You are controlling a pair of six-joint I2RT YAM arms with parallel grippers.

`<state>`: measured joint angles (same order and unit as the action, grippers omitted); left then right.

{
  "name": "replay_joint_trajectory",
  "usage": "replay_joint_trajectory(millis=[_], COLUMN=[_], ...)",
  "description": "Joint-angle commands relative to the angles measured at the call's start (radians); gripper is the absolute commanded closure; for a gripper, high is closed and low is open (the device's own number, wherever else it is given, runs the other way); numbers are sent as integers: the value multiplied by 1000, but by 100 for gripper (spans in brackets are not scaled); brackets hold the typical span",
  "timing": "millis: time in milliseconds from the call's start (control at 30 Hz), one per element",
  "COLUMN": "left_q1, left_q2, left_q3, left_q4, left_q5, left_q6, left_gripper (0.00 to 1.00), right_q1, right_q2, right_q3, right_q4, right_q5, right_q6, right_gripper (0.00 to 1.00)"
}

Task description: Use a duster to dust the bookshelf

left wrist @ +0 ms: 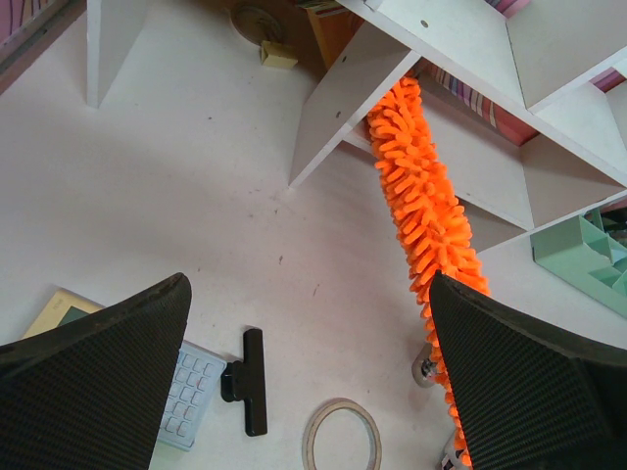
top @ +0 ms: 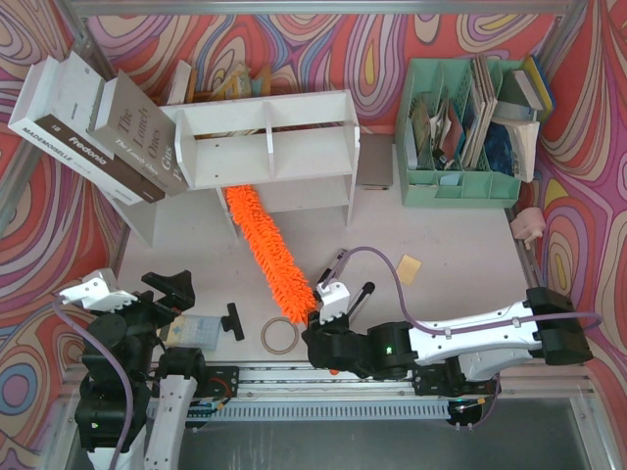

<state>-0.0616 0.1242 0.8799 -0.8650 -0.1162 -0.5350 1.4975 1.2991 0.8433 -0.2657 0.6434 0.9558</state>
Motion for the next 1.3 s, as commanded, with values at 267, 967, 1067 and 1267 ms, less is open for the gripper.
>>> replay_joint_trajectory(millis=[267, 967, 1067, 1267], left_q1=[8, 8, 8, 8], left_q2=[-9, -8, -8, -13], left_q3=[-7, -6, -6, -7], left_q4=[21, 19, 19, 18], left_q5=[3, -1, -3, -8], left_q6=[-3, -3, -3, -6], left_gripper=[2, 2, 2, 2], right_q1=[6, 65, 93, 156], right_q2=[-190, -411, -423, -423], right_q3=[-82, -46, -15, 74], right_q4=[-24, -377, -418, -516], right_q5=[-26, -63, -45, 30], right_q6=[-124, -165, -163, -149], right_gripper=[100, 100, 100, 100])
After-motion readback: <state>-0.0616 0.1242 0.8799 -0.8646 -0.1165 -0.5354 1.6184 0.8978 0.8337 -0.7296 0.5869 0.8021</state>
